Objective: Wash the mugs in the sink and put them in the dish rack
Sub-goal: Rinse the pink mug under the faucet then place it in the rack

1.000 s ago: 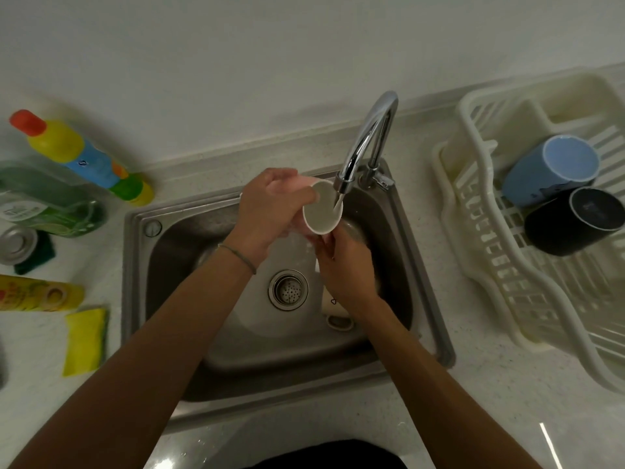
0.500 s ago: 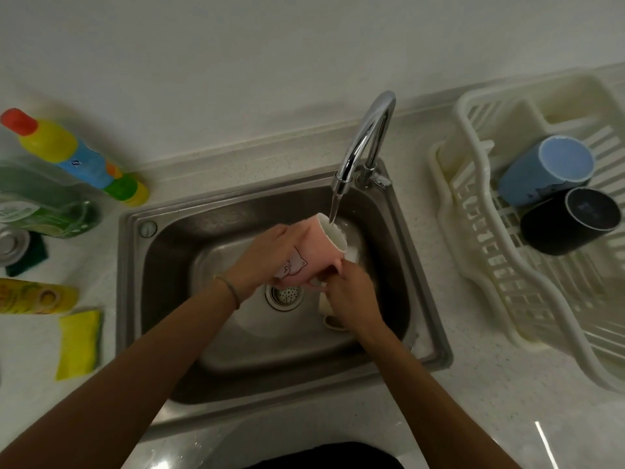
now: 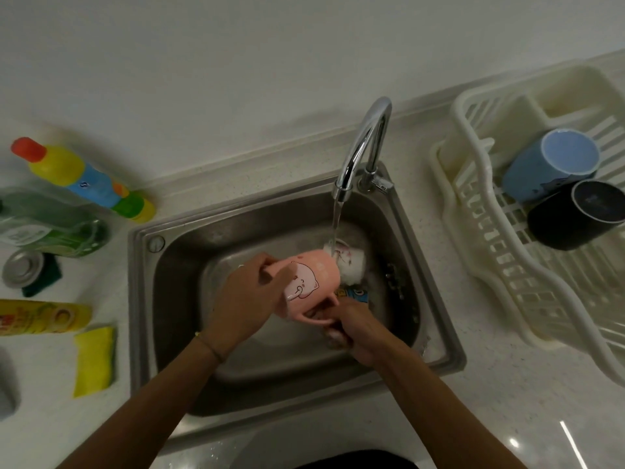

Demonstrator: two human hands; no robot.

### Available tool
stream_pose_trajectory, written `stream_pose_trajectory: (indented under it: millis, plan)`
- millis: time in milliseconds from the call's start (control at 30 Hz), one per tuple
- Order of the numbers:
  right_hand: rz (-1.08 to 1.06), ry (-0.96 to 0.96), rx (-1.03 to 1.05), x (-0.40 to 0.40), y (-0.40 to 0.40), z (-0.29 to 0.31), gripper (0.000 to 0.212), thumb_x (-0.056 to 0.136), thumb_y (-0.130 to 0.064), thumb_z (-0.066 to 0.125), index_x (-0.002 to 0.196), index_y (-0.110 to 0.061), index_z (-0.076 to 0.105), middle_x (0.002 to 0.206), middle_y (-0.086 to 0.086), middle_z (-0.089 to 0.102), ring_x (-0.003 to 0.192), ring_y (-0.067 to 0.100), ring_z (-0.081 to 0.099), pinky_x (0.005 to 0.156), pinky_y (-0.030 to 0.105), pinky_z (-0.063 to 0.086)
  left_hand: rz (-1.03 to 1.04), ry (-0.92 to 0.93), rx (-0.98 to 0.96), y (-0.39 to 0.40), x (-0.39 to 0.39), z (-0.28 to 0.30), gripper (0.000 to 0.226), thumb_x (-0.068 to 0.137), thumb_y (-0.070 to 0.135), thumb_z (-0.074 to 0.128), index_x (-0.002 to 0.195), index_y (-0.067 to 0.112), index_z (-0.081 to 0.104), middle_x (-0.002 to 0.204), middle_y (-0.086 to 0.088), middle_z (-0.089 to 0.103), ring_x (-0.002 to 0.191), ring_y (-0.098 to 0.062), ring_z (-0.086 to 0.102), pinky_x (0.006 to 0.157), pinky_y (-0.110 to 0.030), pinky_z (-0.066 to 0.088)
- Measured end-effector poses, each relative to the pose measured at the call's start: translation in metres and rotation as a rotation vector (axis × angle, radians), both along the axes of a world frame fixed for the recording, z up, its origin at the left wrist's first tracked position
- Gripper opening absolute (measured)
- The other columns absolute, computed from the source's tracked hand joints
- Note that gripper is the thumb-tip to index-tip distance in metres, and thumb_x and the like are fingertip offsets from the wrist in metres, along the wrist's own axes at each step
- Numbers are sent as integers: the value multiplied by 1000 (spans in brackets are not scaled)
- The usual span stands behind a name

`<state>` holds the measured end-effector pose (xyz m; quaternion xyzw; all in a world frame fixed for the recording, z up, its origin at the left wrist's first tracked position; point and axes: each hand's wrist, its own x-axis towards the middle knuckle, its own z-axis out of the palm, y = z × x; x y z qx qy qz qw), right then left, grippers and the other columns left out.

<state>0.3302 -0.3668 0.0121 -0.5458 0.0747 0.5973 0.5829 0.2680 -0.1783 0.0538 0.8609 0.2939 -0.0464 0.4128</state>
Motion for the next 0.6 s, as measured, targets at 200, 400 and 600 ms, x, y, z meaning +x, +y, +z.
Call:
stream_pose_trajectory:
  millis: [200, 400, 600]
  plan:
    - [-21, 51, 67, 5, 2, 7, 20, 99, -9, 47, 89, -8, 64, 54, 0, 43, 46, 10, 34, 50, 25, 26, 13, -58, 0, -7, 10, 8, 26, 99, 43, 59, 115, 22, 63, 109, 4, 67, 93, -7, 65, 69, -16, 53]
    - [49, -240, -173, 33, 5, 18, 30, 97, -13, 46, 76, -13, 66, 51, 2, 45, 42, 12, 36, 47, 26, 28, -166, -132, 266, -20, 36, -11, 39, 108, 37, 42, 138, 19, 57, 122, -5, 59, 93, -11, 58, 73, -7, 44]
    - [5, -390, -327, 68, 18, 29, 19, 99, -7, 43, 89, -10, 59, 57, -5, 57, 42, 5, 44, 42, 19, 34, -416, -99, 660, -40, 80, -31, 69, 101, 61, 29, 146, 12, 48, 133, -15, 58, 114, -29, 58, 91, -40, 51]
